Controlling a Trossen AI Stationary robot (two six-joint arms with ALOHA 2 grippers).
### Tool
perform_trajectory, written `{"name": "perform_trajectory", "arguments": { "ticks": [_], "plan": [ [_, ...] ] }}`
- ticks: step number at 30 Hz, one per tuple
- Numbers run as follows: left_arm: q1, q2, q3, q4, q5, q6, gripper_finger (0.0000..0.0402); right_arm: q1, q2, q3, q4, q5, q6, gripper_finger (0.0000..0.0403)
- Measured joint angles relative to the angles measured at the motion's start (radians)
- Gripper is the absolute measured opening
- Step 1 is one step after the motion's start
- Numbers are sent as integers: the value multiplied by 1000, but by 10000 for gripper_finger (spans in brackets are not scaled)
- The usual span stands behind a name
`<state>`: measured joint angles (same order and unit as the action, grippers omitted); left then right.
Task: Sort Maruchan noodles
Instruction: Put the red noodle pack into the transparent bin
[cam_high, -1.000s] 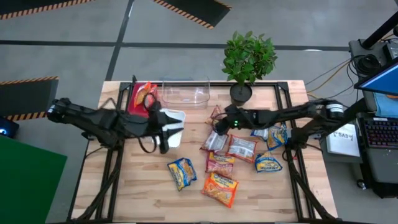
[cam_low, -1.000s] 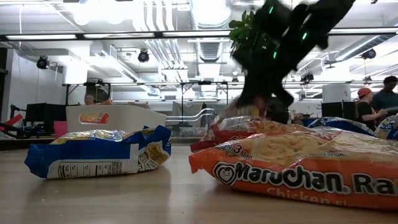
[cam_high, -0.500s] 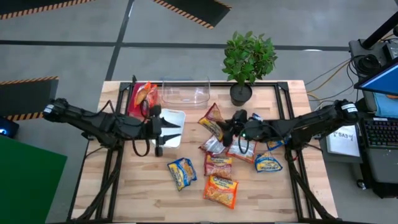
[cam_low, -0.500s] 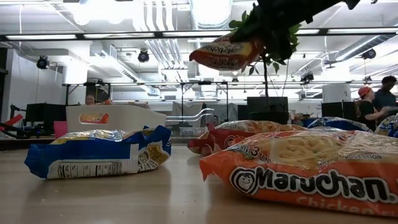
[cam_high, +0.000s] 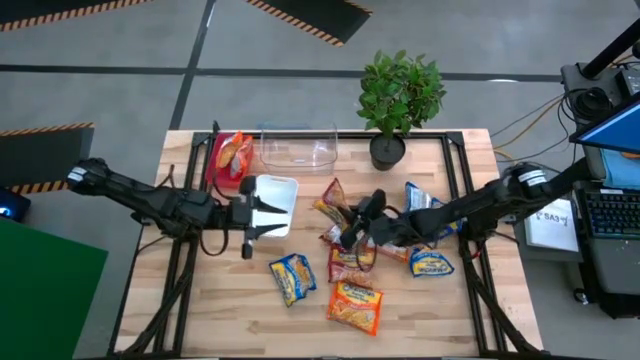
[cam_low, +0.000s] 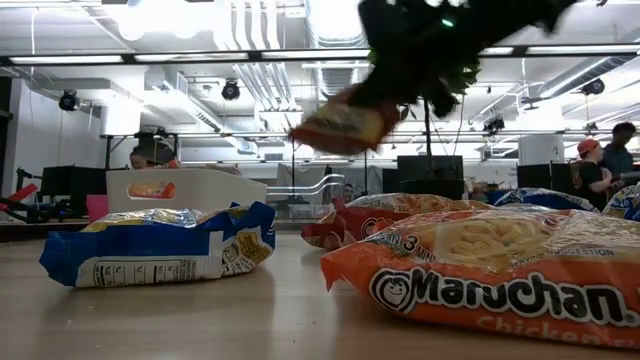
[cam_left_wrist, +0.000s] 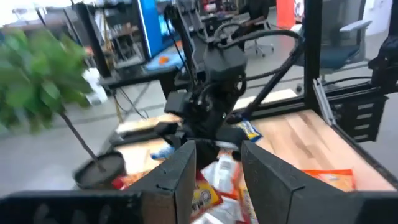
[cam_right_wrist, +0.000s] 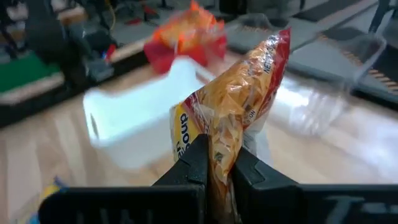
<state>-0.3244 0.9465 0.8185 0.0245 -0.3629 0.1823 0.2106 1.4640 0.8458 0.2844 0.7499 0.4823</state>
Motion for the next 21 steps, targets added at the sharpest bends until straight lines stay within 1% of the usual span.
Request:
{"name": "perform_trajectory", "arguments": {
  "ticks": [2,5,6,10,12,15,19,21],
  "plan": [
    [5,-37,0,-20,-1,50,113,-37,11,66,-3,-18,-54,13],
    [8,-93,-3,-23,-2,78,113,-92,27,192,-88,-98,-108,13],
    [8,-112,-3,-23,-2,56,113,-105,33,236,-122,-122,-133,13],
    [-2,-179,-7,-44,15,-40,113,-142,75,426,-319,-128,-310,13],
    [-2,-211,-13,-46,15,-44,113,-158,96,523,-423,-113,-349,13],
    [-2,-251,-17,-42,14,-44,113,-189,138,630,-517,-66,-364,13],
    [-2,-287,-38,-47,9,-61,113,-243,219,687,-543,14,-396,13],
    [-1,-301,-50,-51,9,-59,113,-283,264,712,-540,34,-400,13]
  ]
}}
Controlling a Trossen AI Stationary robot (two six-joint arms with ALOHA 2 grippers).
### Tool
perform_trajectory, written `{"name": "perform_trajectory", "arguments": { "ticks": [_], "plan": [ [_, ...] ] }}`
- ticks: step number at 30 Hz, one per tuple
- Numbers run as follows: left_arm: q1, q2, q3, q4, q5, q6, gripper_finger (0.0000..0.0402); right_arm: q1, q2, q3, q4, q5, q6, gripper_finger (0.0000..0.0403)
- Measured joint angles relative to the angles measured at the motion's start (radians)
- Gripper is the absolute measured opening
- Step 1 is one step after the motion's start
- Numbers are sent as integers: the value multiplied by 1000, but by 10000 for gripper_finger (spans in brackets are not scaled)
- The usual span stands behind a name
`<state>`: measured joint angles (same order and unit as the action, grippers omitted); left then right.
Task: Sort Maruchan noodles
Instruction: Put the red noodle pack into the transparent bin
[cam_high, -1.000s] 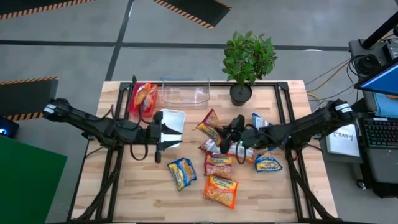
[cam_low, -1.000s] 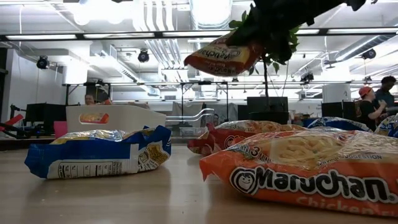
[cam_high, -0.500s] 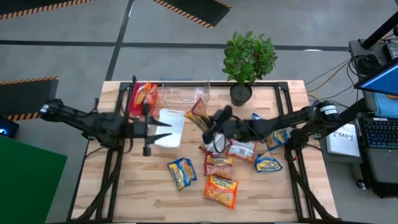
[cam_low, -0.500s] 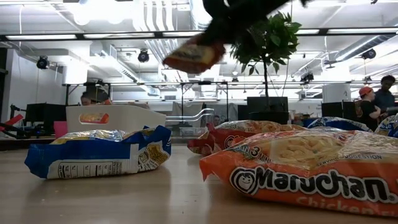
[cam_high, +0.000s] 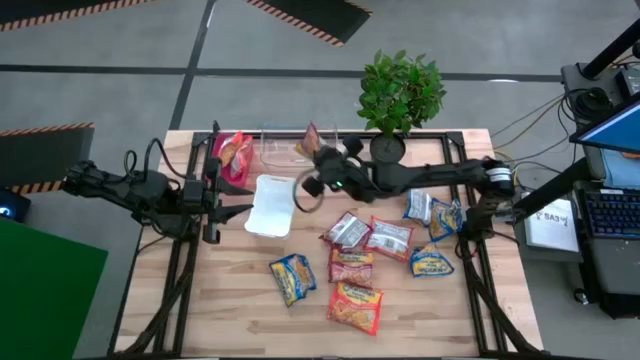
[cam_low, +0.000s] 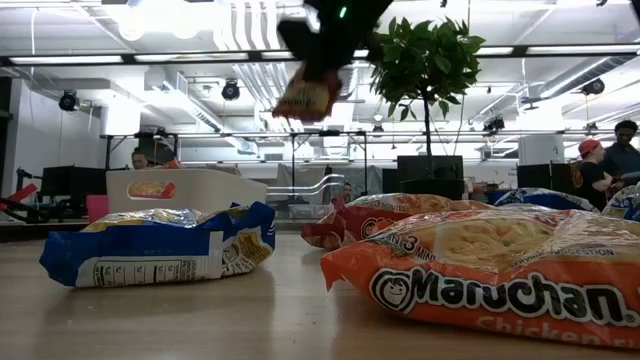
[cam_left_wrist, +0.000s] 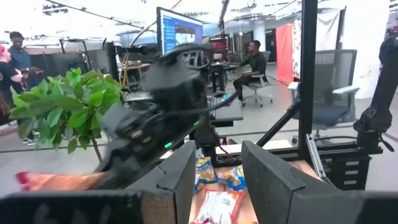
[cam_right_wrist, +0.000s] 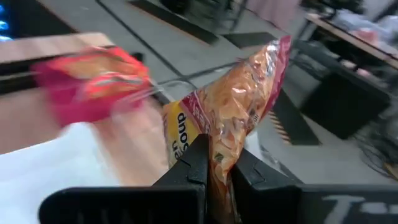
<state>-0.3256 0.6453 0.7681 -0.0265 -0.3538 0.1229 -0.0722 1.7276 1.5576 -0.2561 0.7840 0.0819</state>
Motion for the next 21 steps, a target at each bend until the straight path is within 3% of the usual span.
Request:
{"name": "perform_trajectory", "arguments": {
  "ticks": [10,17,21],
  "plan": [
    [2,-11,-4,0,-145,95,113,-217,220,113,-2,6,154,13],
    [2,-10,-4,-12,-161,52,113,-223,336,218,-40,1,135,13],
    [2,-6,-5,-54,-161,15,113,-223,380,279,-162,3,162,13]
  ]
}}
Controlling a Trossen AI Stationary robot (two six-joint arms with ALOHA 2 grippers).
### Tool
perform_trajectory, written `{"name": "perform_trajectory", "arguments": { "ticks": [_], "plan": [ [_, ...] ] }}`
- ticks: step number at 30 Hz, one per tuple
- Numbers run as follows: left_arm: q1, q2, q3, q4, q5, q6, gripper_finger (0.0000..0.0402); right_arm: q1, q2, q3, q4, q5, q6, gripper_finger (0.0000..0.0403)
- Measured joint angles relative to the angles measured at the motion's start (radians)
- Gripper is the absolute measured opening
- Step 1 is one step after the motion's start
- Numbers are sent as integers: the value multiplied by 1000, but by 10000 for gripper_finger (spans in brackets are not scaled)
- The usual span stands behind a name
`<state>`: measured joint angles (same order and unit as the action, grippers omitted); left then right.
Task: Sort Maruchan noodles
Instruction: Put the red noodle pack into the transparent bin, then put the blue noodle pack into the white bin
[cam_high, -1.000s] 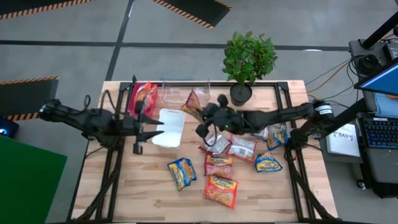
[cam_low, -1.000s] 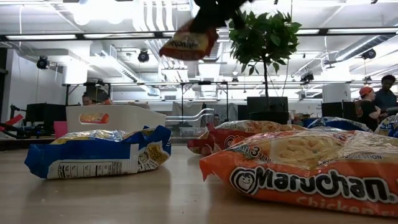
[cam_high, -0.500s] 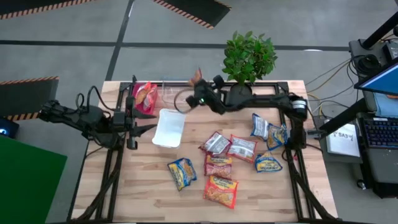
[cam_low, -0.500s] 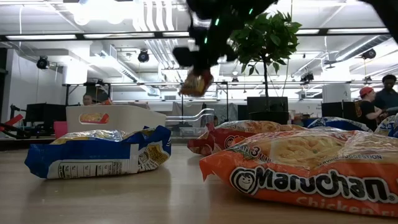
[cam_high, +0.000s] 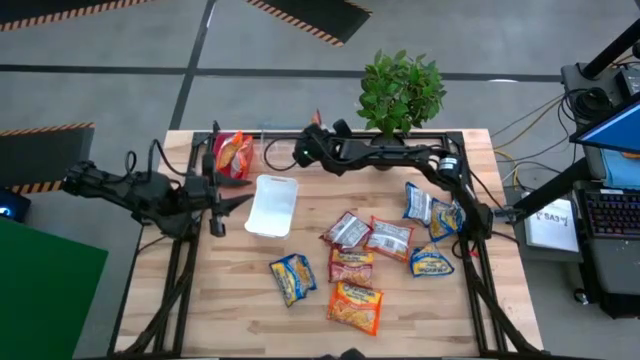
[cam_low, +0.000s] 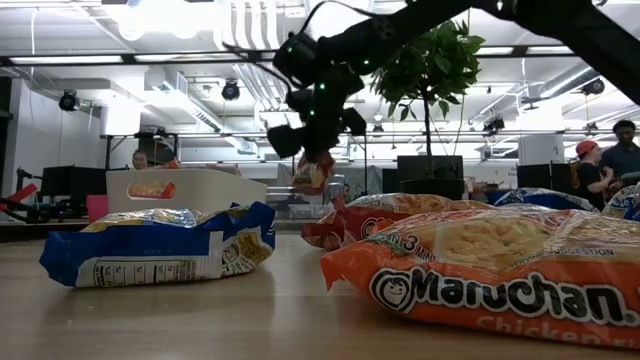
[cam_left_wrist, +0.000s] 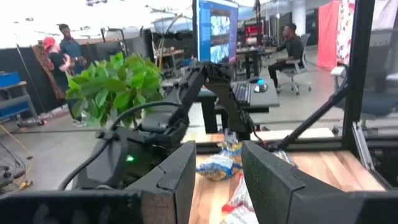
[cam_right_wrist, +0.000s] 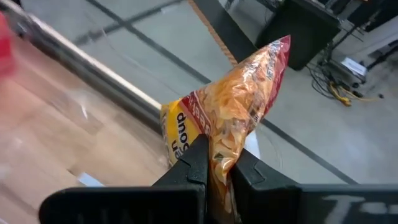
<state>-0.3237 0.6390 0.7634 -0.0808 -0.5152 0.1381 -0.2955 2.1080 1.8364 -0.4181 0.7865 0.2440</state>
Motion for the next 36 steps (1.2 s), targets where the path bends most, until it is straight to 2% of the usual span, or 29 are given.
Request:
{"name": "perform_trajectory", "arguments": {
  "ticks": [7,13,18,24,32,36],
  "plan": [
    [0,-1,0,-5,-1,26,113,-1,84,129,-136,0,36,20],
    [0,-3,0,-10,-1,13,113,-2,139,180,-194,0,75,79],
    [0,0,0,-9,-1,-69,113,-3,144,218,-286,-1,84,124],
    [0,31,-6,-16,0,-114,113,56,51,235,-358,-43,47,149],
    [-2,87,-7,-133,3,-206,115,228,-131,198,-608,-224,-42,143],
    [-3,121,-7,-130,44,-287,124,318,-235,104,-594,-354,-35,139]
  ]
}}
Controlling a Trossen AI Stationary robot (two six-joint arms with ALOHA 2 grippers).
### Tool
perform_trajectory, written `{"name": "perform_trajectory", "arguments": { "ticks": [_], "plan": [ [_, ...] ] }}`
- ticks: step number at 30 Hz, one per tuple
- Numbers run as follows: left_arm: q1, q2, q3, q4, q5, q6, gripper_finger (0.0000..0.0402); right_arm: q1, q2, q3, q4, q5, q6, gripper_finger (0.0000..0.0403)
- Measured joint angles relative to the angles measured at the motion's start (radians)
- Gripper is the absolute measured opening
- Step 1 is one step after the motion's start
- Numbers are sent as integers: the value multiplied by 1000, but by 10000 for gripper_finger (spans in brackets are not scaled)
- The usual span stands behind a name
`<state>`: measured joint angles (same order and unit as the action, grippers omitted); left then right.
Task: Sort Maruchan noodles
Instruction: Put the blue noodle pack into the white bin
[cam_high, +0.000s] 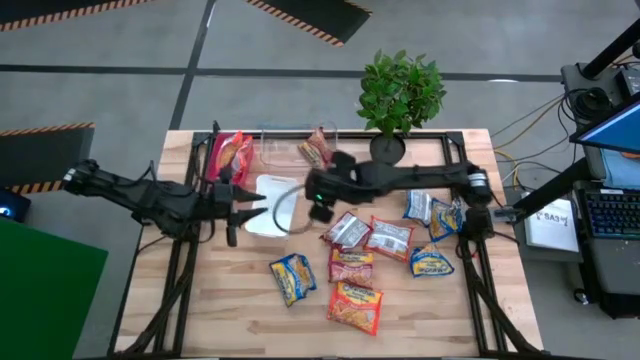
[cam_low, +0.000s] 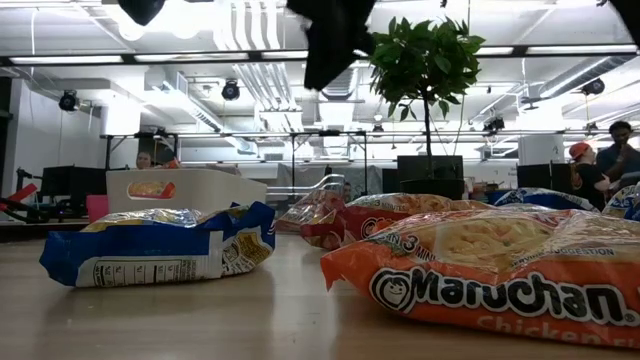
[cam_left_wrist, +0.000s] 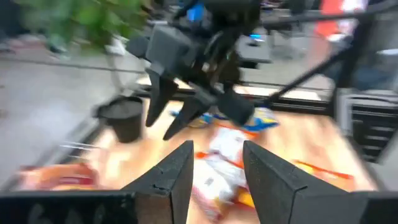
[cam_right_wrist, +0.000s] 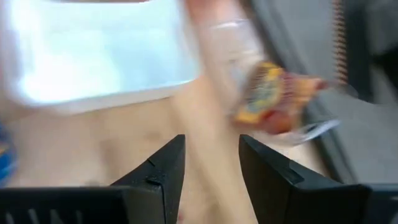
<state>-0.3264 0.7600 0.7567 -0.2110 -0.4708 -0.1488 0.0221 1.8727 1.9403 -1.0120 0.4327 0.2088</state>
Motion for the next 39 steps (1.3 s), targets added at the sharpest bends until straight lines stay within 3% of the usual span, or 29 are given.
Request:
{"name": "perform_trajectory", "arguments": {
  "ticks": [4,9,15,21,23,28,35,39],
  "plan": [
    [-1,51,0,0,127,-83,143,101,-111,-187,135,-47,14,141],
    [-11,136,0,-30,183,-218,179,199,-252,-456,380,-53,10,149],
    [-32,258,0,-138,308,-408,225,255,-421,-741,690,-59,40,157],
    [-108,406,0,-135,324,-524,249,254,-556,-966,950,-66,92,166],
    [-140,451,0,-110,315,-548,249,255,-581,-1041,1078,-66,109,166],
    [-208,555,0,-80,180,-547,247,258,-597,-1177,1286,-77,88,167],
    [-269,706,0,-68,15,-541,246,289,-561,-1234,1300,-75,135,164],
    [-271,762,0,-35,-18,-545,246,294,-542,-1239,1302,-74,136,164]
  ]
}}
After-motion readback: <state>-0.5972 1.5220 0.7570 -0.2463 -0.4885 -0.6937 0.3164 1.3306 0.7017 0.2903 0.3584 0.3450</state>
